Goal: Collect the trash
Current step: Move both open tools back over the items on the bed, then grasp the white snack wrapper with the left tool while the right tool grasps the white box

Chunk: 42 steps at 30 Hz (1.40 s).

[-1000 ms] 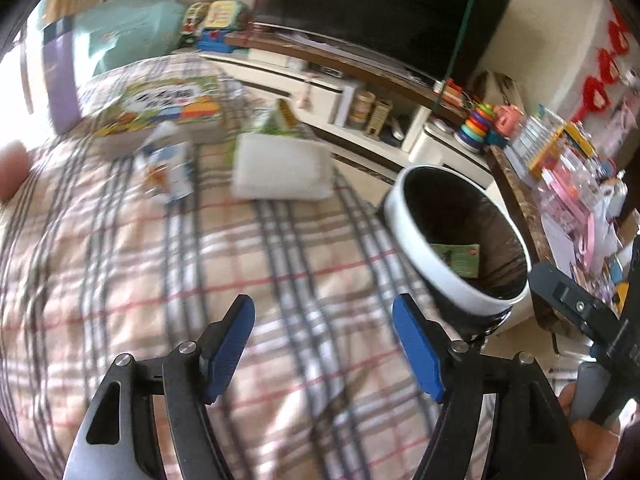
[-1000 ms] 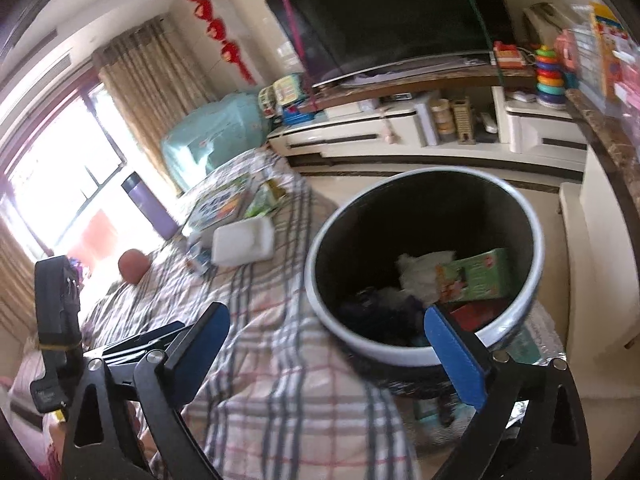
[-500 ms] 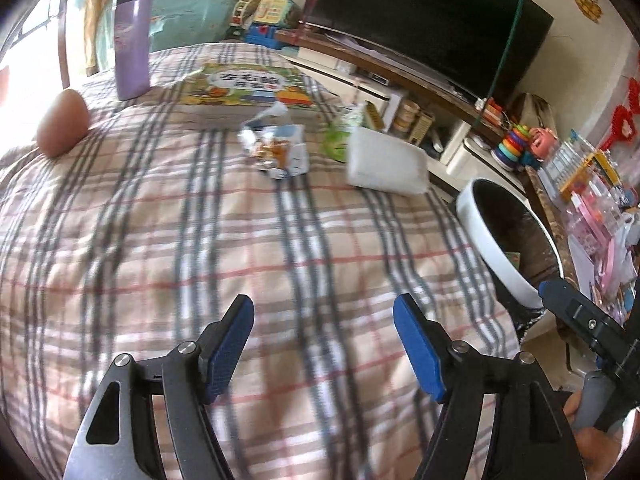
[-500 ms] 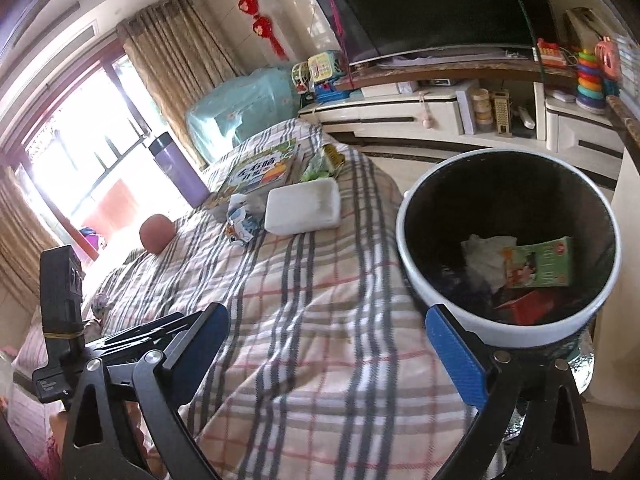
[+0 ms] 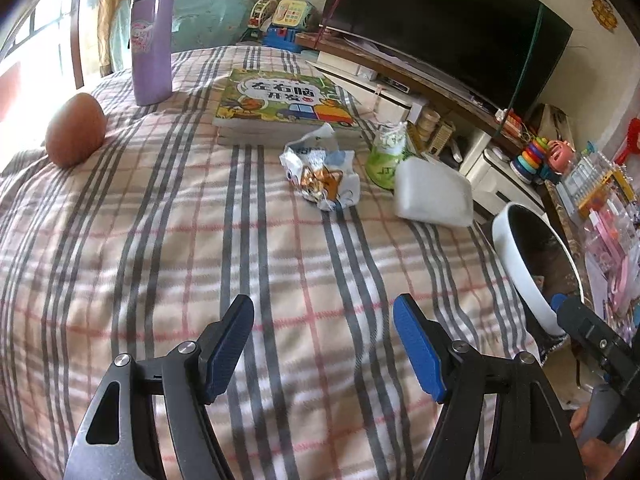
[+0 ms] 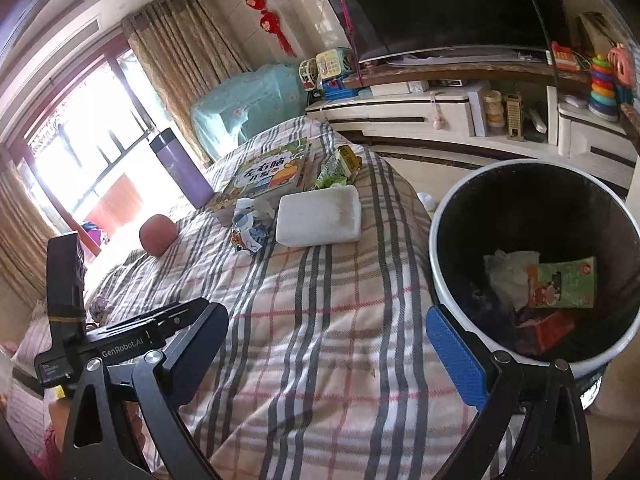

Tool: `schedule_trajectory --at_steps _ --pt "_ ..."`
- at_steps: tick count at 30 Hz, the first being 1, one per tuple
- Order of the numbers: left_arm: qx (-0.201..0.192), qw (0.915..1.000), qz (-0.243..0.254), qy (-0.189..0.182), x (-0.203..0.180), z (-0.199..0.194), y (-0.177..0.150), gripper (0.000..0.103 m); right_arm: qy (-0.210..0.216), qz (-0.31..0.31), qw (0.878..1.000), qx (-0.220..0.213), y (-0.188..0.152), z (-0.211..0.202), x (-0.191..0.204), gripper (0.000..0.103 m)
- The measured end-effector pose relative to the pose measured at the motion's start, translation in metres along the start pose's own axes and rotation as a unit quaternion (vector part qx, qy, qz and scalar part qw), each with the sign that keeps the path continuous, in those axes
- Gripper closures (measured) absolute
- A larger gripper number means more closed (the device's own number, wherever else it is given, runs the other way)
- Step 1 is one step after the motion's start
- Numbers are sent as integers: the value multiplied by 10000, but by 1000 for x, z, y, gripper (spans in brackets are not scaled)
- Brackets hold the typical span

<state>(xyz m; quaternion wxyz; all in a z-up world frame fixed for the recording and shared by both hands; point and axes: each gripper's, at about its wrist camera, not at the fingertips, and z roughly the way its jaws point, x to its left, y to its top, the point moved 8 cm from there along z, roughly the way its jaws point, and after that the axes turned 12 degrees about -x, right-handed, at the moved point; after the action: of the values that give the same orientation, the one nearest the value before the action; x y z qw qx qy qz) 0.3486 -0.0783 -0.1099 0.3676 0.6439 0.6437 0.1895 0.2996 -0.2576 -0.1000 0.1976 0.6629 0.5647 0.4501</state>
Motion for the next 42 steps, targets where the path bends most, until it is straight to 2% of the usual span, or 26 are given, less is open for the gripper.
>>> schedule_trajectory --at_steps 9,16,20,25,27,28,29,30,31,32,33,34,38,42 --pt "-46 9999 85 40 8 25 26 31 102 29 9999 31 16 27 3 3" --pt "35 10000 46 29 13 60 42 31 103 39 9999 25 30 56 1 6" --pt "106 9999 -46 -13 13 80 49 31 48 75 9999 111 33 74 -4 21" --pt "60 9999 -100 -55 12 99 56 31 23 44 9997 255 32 97 -6 32" --pt "46 9999 -55 -76 12 106 57 33 15 35 9994 335 29 103 -6 48" --pt "50 10000 -15 -82 12 109 57 34 -7 18 9993 383 27 105 -6 61" --pt "45 9999 19 -89 11 112 57 37 -41 -12 9991 416 25 106 -7 65" --pt "51 9999 37 -109 10 113 56 45 -54 -27 9992 404 25 106 -7 66" --pt "95 9998 55 -169 9 117 54 55 -73 -63 9993 365 25 103 -7 71" --pt "124 9997 68 -197 7 116 52 61 -91 -100 9993 339 25 101 -7 74" --pt "171 9995 105 -253 5 119 50 75 -87 -112 9994 319 26 99 -6 76" --pt "188 9994 132 -273 4 120 48 82 -72 -99 9995 286 25 95 -6 80" --pt "154 9991 192 -345 1 116 45 98 -14 -33 9997 257 22 81 -3 87" --pt "120 9990 141 -404 3 104 39 99 91 15 9997 242 13 61 2 88"
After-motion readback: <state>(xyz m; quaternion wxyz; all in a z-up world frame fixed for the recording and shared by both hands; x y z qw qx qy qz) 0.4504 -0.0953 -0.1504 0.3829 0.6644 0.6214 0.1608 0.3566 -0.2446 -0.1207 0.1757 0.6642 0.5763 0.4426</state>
